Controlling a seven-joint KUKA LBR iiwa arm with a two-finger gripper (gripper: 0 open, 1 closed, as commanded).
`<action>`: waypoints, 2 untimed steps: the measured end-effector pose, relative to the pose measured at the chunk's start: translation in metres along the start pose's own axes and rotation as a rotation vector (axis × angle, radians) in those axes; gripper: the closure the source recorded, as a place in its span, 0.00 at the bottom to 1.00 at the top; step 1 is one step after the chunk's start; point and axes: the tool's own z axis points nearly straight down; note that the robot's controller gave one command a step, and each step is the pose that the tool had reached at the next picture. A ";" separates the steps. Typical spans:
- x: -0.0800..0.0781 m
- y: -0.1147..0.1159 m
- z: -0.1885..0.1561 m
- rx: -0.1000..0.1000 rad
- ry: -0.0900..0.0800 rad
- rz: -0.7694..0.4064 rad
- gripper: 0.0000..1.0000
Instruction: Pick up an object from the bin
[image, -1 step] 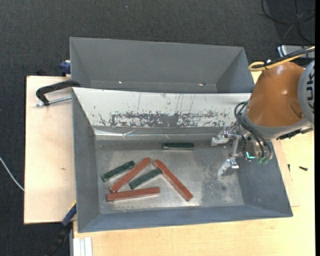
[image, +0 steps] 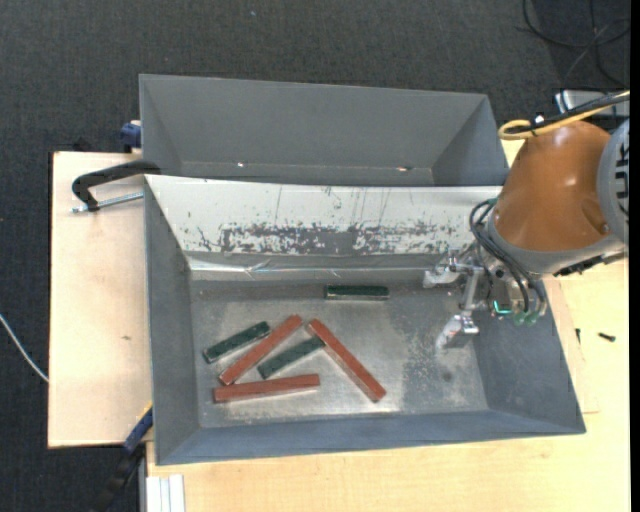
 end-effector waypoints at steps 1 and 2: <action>-0.003 0.000 0.001 0.000 -0.002 0.002 0.00; -0.031 0.005 0.025 0.000 -0.005 -0.036 0.00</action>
Offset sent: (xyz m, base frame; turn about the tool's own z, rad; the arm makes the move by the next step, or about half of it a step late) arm 0.0282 0.0045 -0.0277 -0.0365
